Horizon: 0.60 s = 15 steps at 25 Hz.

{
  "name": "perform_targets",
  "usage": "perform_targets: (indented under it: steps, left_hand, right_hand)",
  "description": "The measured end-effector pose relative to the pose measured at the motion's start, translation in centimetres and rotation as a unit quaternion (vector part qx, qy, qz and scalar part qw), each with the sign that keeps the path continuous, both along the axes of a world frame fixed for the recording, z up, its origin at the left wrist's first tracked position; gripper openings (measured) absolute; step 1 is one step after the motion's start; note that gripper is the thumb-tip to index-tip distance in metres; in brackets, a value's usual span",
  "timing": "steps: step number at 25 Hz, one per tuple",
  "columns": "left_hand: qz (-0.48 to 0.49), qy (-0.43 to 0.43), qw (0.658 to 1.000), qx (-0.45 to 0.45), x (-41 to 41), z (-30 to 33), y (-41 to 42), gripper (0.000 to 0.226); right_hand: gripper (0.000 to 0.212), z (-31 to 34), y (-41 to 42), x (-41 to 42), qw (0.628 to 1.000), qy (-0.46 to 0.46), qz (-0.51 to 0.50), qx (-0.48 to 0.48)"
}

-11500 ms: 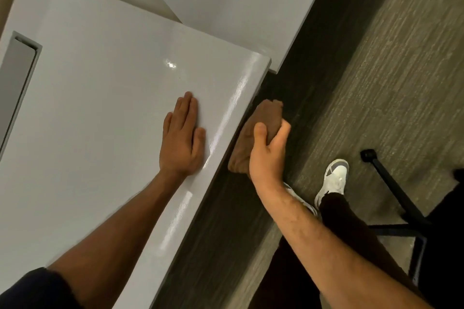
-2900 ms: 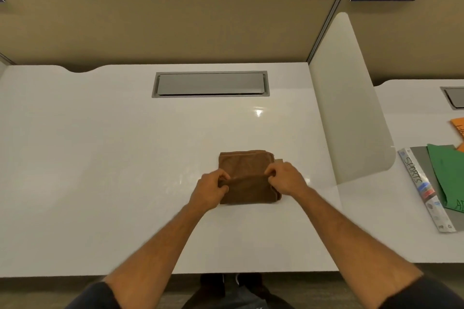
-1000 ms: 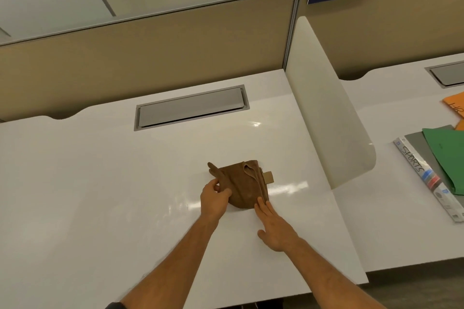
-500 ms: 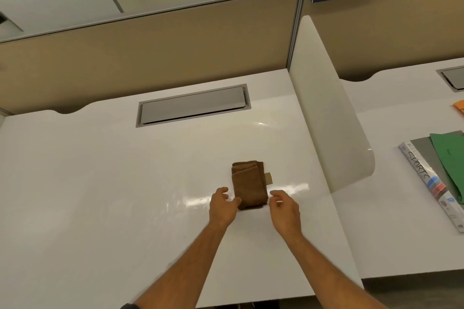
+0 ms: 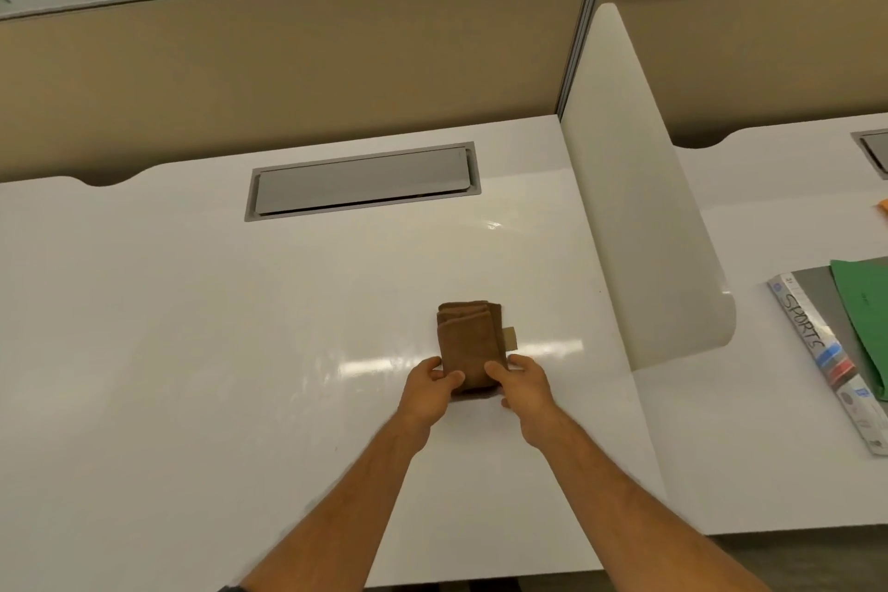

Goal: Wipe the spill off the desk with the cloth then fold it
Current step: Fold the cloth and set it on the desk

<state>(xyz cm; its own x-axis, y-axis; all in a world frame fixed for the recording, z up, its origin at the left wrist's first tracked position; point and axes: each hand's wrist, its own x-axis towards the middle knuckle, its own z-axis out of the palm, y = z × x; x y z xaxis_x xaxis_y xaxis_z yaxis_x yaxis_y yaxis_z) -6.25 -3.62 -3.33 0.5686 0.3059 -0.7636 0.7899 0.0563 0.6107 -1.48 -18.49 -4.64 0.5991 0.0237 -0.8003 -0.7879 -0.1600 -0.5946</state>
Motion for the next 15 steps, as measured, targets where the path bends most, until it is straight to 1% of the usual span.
perform_targets:
  steps: [2,3,5,7,11,13,15]
  left_hand:
    - [0.006,-0.006,0.999,-0.045,0.3,0.3,-0.1,0.038]
    - [0.011,-0.011,0.998,-0.055,0.6,0.7,-0.2,0.035]
    - [0.030,-0.025,0.997,-0.068,1.5,1.7,-0.5,0.030]
    - [0.049,-0.042,0.994,-0.088,2.9,2.6,-0.8,0.029]
    - [0.041,-0.077,0.988,-0.125,7.0,4.8,-2.4,0.027]
    - [0.031,-0.109,0.985,-0.133,9.6,5.8,-3.5,0.029]
    - [0.014,-0.142,0.981,-0.134,11.8,6.3,-4.6,0.036]
  right_hand:
    - [0.028,0.3,0.0,0.2,0.999,0.026,-0.026,0.026]
    - [0.025,0.7,-0.1,0.4,0.997,0.038,-0.048,0.040]
    - [0.026,1.5,-0.4,1.1,0.991,0.051,-0.093,0.081]
    - [0.027,2.7,-1.1,2.6,0.985,0.042,-0.122,0.111]
    - [0.030,5.6,-2.1,7.0,0.980,-0.031,-0.170,0.096]
    - [0.031,7.1,-2.7,9.2,0.974,-0.093,-0.188,0.081]
    - [0.033,8.2,-3.4,10.8,0.966,-0.167,-0.188,0.059]
